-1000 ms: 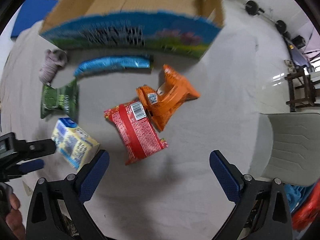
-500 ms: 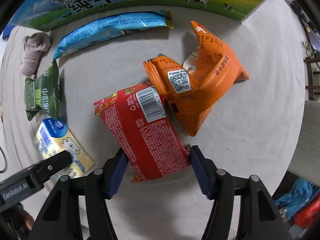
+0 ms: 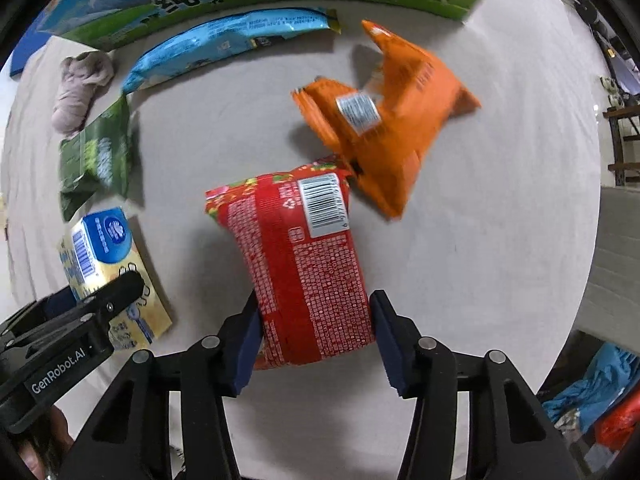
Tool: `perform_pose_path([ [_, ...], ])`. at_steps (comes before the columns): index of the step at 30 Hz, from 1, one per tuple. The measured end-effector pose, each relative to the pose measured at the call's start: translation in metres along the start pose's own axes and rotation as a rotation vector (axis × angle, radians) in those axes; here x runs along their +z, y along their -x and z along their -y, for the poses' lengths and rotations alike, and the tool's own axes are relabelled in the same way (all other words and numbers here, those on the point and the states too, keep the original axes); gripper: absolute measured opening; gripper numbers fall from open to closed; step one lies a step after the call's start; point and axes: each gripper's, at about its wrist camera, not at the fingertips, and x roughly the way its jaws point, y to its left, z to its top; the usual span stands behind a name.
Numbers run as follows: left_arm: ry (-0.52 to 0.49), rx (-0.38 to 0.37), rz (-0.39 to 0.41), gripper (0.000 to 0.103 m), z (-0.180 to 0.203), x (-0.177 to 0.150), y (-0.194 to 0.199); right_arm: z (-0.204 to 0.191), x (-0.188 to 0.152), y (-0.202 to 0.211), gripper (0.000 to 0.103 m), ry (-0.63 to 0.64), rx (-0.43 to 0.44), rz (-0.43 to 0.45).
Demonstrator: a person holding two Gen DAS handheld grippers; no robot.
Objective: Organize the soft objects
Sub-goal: 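Carry both items into the box and open both tools to release them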
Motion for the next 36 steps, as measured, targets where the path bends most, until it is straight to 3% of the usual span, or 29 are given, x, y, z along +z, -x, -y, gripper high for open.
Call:
perform_pose_path([
  [4, -0.005, -0.046, 0.044, 0.062, 0.015, -0.019, 0.034, 0.003, -0.021, 0.019, 0.05, -0.011, 0.052, 0.029],
  [9, -0.014, -0.139, 0.105, 0.062, 0.018, -0.016, 0.094, 0.008, -0.036, 0.054, 0.049, -0.02, 0.105, 0.093],
  [18, -0.133, -0.243, 0.191, 0.062, 0.04, 0.049, 0.178, 0.03, -0.008, 0.171, 0.048, -0.07, 0.183, 0.282],
  [22, -0.207, -0.252, 0.221, 0.062, 0.058, 0.105, 0.192, 0.027, 0.026, 0.213, 0.048, -0.086, 0.163, 0.364],
  [26, -0.248, -0.254, 0.199, 0.062, 0.068, 0.165, 0.182, 0.027, 0.074, 0.234, 0.048, -0.105, 0.111, 0.418],
  [36, -0.29, -0.242, 0.058, 0.062, 0.091, 0.294, 0.123, 0.03, 0.218, 0.198, 0.048, -0.14, -0.009, 0.435],
])
